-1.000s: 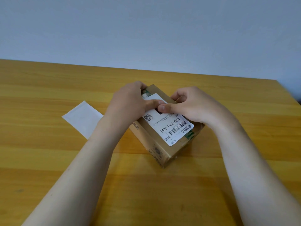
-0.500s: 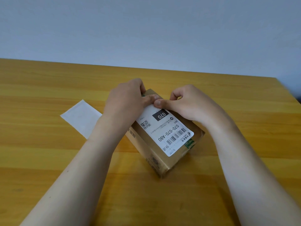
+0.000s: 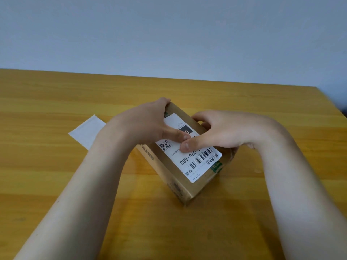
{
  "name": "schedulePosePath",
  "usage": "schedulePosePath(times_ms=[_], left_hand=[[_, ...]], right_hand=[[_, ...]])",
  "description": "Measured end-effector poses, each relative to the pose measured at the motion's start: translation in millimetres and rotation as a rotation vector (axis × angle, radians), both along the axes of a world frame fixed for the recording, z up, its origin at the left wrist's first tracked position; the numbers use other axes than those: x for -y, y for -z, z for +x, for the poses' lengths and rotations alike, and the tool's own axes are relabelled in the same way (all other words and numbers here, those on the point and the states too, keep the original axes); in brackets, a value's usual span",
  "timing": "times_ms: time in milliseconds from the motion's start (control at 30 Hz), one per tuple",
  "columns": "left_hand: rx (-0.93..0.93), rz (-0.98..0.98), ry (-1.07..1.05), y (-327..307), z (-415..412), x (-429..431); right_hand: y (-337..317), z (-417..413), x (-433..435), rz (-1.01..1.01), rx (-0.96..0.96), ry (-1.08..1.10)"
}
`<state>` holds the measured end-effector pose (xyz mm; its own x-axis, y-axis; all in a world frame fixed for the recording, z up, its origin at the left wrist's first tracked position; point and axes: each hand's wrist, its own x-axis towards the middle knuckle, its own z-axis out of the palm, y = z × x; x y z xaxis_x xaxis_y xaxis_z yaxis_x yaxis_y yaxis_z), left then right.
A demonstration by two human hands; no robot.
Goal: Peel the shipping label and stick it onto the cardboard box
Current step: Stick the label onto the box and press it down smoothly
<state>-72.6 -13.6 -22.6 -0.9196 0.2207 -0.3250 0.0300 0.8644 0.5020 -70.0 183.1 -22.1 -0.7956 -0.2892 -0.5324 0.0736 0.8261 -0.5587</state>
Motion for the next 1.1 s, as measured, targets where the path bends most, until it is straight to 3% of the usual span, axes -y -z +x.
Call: schedulePosePath(times_ms=[433, 633, 833, 1100], left_hand=[[-0.233, 0.010, -0.206, 18.6, -8.2, -12.3], [-0.218, 0.044, -0.244, 23.8, -11.4, -13.0], [-0.204, 0.047, -0.249, 27.5, -15.2, -9.9], [-0.241, -0.023, -0.304, 29.9, -20.0, 4.8]], right_hand=[[5.6, -6.6, 2.0, -0.106, -0.113, 0.137], [4.5, -5.3, 3.5, -0.094, -0.117, 0.162], [-1.4, 2.4, 9.3, 0.085, -0.015, 0.198], [-4.3, 7.6, 14.6, -0.024, 0.026, 0.205]])
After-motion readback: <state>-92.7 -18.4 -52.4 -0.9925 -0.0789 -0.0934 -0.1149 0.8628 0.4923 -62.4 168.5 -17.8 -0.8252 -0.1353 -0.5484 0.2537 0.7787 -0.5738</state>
